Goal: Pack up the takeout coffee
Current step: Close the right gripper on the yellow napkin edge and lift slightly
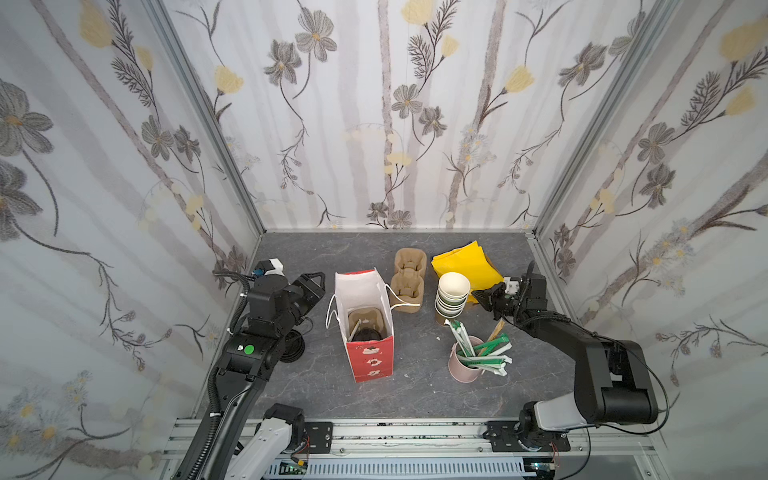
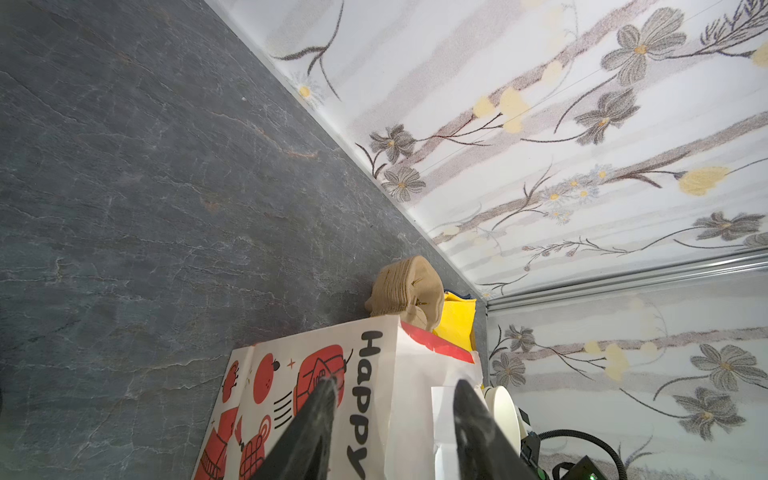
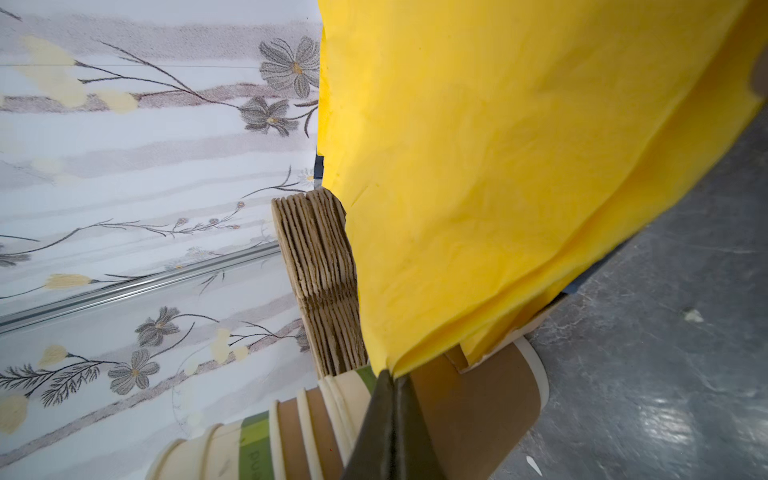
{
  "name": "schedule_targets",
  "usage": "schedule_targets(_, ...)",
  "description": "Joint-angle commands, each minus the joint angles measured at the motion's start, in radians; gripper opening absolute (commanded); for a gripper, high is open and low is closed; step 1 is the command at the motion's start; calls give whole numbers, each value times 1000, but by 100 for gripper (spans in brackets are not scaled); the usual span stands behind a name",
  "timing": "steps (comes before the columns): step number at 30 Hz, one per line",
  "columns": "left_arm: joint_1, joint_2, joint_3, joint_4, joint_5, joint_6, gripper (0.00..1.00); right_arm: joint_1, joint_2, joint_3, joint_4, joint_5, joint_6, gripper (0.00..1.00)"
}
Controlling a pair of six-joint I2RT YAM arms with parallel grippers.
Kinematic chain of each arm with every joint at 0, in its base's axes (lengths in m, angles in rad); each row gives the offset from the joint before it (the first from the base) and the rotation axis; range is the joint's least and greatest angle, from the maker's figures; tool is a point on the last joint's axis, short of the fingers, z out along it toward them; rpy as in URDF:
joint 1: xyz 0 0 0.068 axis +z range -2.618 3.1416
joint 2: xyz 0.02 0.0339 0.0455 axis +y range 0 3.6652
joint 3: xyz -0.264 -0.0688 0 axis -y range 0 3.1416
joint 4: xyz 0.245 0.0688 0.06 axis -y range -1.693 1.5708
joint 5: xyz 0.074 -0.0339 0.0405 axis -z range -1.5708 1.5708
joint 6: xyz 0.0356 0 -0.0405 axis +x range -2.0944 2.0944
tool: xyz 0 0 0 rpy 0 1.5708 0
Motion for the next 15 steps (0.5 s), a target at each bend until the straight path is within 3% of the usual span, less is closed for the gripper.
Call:
schedule_targets(1, 1, 2, 2, 34, -5, -2, 47, -3, -41, 1, -40, -4, -23, 0)
schedule_targets(15, 0, -15, -27, 39, -3, -14, 47, 20, -16, -99, 88, 15, 37, 1)
